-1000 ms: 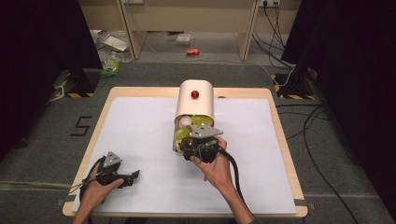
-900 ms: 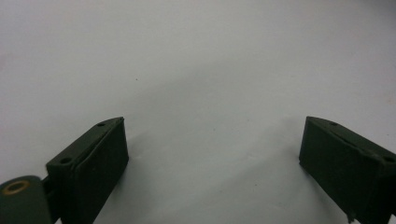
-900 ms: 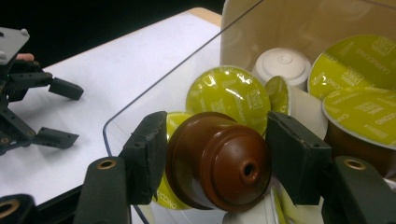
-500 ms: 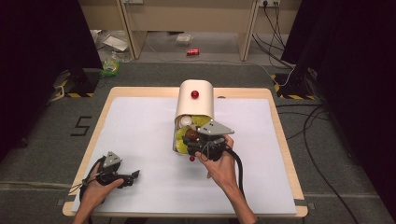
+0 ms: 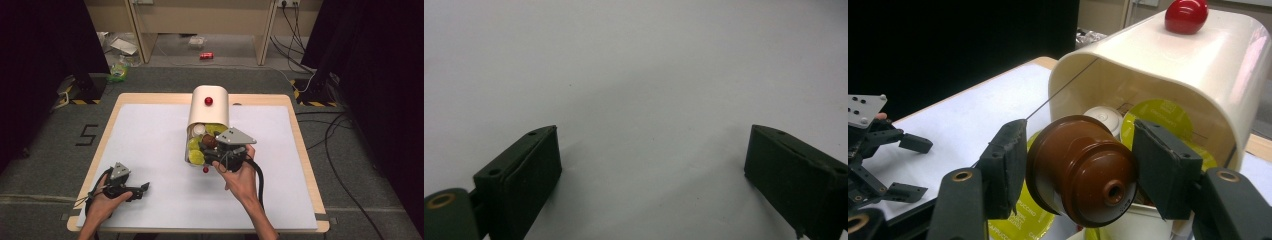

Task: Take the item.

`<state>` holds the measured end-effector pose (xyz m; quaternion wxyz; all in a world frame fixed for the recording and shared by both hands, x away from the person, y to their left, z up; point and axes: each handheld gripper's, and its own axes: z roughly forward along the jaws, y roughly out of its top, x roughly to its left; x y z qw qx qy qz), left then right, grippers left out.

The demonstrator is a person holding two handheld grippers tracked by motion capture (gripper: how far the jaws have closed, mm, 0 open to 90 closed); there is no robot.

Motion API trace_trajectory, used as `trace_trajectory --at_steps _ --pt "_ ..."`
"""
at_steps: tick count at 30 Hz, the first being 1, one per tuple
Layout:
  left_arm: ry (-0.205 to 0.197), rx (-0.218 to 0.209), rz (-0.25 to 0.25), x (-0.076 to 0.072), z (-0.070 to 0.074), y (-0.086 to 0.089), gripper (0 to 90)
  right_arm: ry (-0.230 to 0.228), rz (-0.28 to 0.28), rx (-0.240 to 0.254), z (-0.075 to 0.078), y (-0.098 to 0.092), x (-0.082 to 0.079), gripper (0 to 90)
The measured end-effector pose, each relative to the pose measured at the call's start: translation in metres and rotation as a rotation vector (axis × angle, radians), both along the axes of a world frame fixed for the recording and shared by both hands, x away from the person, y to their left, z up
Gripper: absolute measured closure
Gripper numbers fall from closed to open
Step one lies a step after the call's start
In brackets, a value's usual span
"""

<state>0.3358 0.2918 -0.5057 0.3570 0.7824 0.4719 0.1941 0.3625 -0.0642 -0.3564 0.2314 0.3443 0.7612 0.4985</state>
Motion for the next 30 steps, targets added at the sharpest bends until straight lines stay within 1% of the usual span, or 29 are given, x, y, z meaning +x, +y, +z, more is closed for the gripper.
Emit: trace_trajectory --at_steps 8,22,30 --pt "0.000 0.001 0.000 0.000 0.000 0.000 7.2 0.011 0.001 0.014 0.003 -0.005 -0.002 40.8" --pt "0.000 0.000 0.000 0.000 0.000 0.000 7.2 0.001 -0.010 0.046 0.013 -0.022 -0.010 40.8" --pt "0.000 0.001 0.000 0.000 0.000 0.000 7.1 -0.004 -0.017 0.056 0.017 -0.030 -0.013 40.8"
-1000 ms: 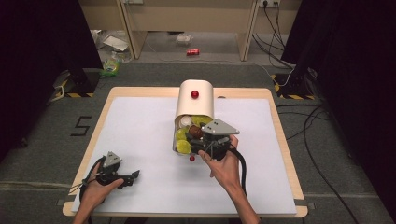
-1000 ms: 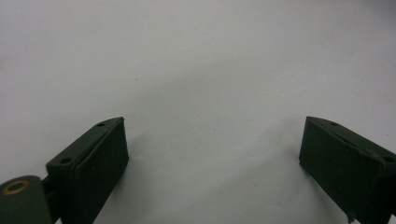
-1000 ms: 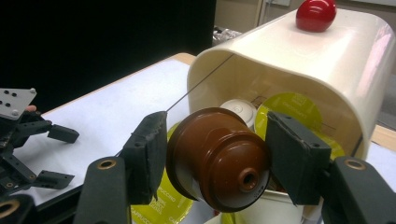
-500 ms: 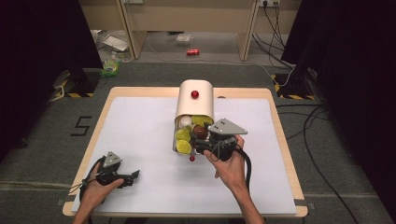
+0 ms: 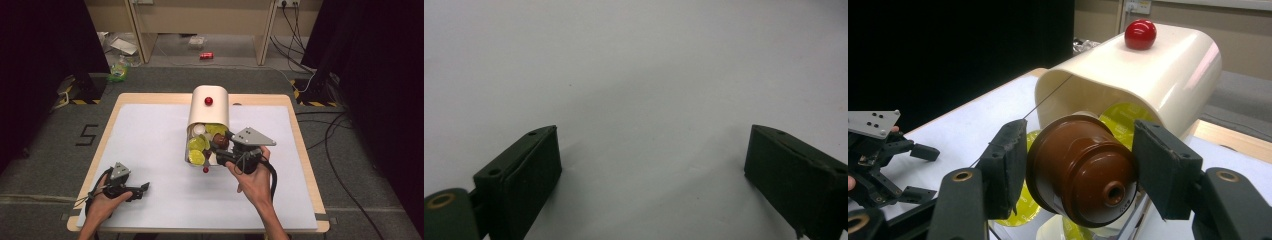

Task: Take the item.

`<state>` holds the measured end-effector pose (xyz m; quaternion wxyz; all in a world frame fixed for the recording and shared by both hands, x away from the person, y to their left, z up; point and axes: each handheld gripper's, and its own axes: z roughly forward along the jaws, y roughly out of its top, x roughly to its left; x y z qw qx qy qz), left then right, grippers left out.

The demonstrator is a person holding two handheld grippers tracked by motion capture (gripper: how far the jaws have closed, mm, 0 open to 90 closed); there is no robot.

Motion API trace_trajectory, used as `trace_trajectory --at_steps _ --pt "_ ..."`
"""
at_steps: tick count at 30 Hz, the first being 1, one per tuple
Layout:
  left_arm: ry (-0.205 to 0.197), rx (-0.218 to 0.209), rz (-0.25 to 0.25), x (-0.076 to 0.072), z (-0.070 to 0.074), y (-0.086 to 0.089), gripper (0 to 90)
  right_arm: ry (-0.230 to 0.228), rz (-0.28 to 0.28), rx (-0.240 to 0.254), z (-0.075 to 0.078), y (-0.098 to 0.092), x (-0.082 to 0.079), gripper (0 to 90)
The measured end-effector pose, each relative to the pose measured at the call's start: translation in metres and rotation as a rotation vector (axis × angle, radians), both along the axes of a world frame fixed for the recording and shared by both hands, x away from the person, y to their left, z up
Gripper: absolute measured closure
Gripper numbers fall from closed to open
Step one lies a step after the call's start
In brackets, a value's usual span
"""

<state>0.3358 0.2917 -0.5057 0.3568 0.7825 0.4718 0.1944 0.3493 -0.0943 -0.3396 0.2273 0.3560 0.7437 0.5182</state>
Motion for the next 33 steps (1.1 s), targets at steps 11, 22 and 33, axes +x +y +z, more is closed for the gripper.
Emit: trace_trajectory --at_steps 11,22,33 --pt "0.000 0.000 0.000 0.000 0.000 0.000 7.2 -0.008 -0.032 0.008 0.005 -0.021 -0.006 40.9" --pt "0.000 0.001 0.000 0.000 0.000 0.000 7.2 -0.011 -0.087 0.013 0.004 -0.051 -0.012 40.9" --pt "0.000 0.002 0.000 0.000 0.000 0.000 7.1 -0.017 -0.120 0.010 -0.006 -0.071 -0.015 40.9"
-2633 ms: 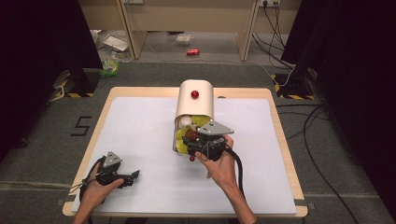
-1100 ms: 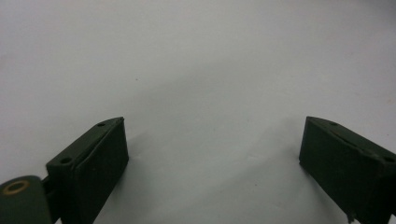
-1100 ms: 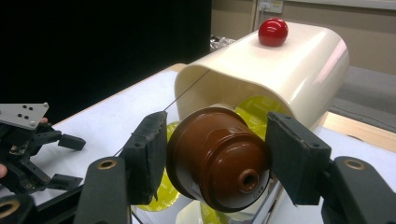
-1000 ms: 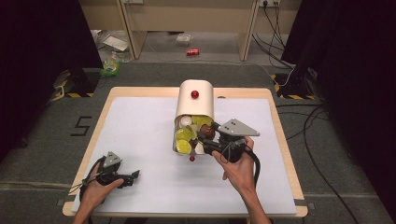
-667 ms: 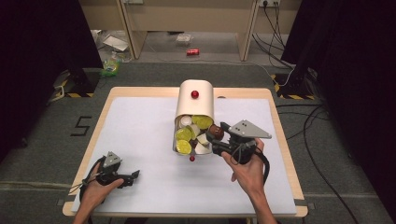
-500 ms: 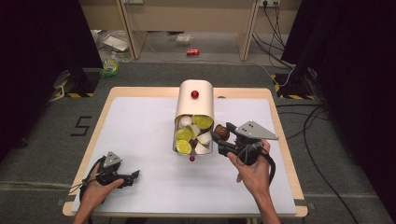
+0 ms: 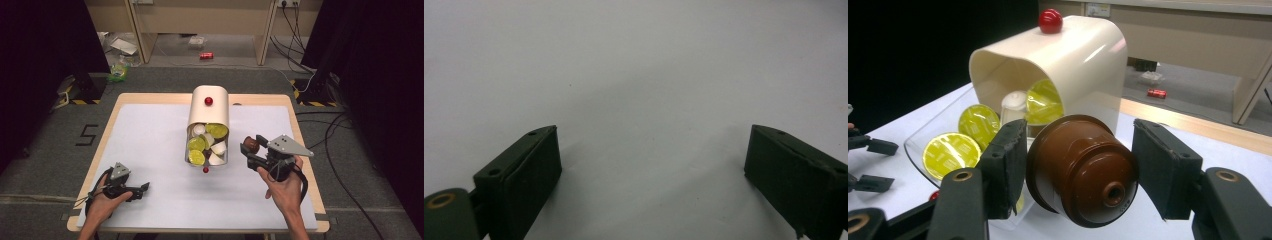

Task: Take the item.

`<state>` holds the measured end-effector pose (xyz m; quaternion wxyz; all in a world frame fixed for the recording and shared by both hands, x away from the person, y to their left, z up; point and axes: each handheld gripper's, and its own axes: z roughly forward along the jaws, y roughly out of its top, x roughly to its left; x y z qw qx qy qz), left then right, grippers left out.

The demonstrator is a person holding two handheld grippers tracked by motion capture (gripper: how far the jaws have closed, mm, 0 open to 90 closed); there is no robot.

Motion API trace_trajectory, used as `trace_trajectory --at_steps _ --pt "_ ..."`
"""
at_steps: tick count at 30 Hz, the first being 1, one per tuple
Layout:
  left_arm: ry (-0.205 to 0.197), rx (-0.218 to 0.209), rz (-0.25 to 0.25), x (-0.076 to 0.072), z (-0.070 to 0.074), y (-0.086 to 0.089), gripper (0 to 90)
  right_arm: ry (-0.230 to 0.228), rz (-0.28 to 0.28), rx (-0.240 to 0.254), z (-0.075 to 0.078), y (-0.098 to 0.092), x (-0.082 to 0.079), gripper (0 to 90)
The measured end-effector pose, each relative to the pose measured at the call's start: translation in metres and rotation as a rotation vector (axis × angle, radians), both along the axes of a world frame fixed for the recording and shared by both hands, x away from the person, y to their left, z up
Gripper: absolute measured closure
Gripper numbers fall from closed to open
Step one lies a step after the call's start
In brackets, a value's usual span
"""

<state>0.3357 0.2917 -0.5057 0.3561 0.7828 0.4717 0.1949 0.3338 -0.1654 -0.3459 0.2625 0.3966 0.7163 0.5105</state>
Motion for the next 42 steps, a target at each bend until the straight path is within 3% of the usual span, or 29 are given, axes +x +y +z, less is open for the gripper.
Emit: trace_trajectory --at_steps 10,16,42 --pt "0.000 0.000 0.000 0.000 0.000 0.000 7.2 0.015 -0.033 -0.008 -0.014 -0.020 -0.003 40.9" --pt "0.000 0.000 0.000 0.000 0.000 0.000 7.1 0.044 -0.050 -0.003 -0.030 -0.031 -0.002 40.9" --pt "0.000 -0.001 0.000 0.000 0.000 0.000 7.1 0.140 -0.092 -0.040 -0.081 -0.050 0.001 40.9"
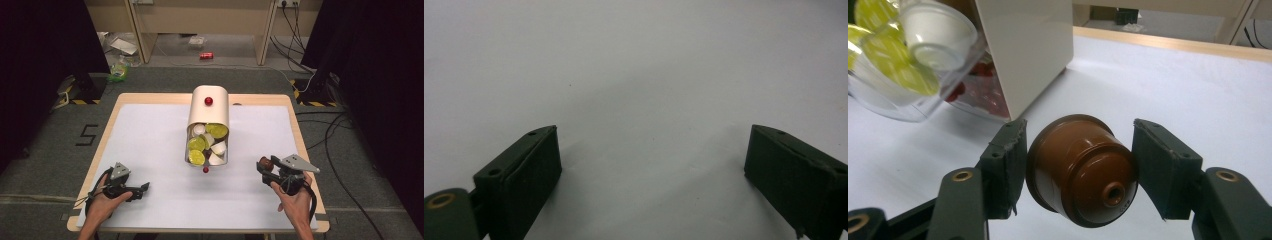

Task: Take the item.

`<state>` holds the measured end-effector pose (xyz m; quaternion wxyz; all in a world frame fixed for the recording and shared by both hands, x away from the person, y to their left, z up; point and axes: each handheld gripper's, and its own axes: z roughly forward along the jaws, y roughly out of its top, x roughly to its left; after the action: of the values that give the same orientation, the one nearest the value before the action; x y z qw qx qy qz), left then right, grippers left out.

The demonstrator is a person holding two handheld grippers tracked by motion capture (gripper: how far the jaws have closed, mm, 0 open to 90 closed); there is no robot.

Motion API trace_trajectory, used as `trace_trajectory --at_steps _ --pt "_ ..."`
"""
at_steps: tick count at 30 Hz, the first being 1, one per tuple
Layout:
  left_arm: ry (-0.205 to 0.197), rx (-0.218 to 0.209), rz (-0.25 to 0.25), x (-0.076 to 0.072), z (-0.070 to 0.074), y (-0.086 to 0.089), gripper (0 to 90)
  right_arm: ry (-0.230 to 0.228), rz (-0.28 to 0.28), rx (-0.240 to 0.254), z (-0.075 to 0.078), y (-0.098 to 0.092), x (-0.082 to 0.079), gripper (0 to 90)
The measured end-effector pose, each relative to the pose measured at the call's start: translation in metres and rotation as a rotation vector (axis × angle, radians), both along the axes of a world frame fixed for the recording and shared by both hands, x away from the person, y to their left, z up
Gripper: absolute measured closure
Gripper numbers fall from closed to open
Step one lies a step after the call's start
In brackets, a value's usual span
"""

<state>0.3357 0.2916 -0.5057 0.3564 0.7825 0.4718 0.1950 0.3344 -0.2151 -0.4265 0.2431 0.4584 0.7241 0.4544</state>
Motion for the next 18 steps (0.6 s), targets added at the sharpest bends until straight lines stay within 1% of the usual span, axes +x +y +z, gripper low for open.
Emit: trace_trajectory --at_steps 5,11,18 --pt "0.000 -0.001 -0.001 0.000 0.000 0.000 7.2 0.022 -0.012 -0.005 -0.008 -0.003 0.002 40.9" --pt "0.000 0.000 0.000 0.000 0.000 0.000 7.1 0.031 -0.013 -0.012 -0.012 -0.005 0.004 40.9" --pt "0.000 0.001 0.000 0.000 0.000 0.000 7.1 0.052 -0.021 -0.016 -0.018 -0.007 0.006 40.9"
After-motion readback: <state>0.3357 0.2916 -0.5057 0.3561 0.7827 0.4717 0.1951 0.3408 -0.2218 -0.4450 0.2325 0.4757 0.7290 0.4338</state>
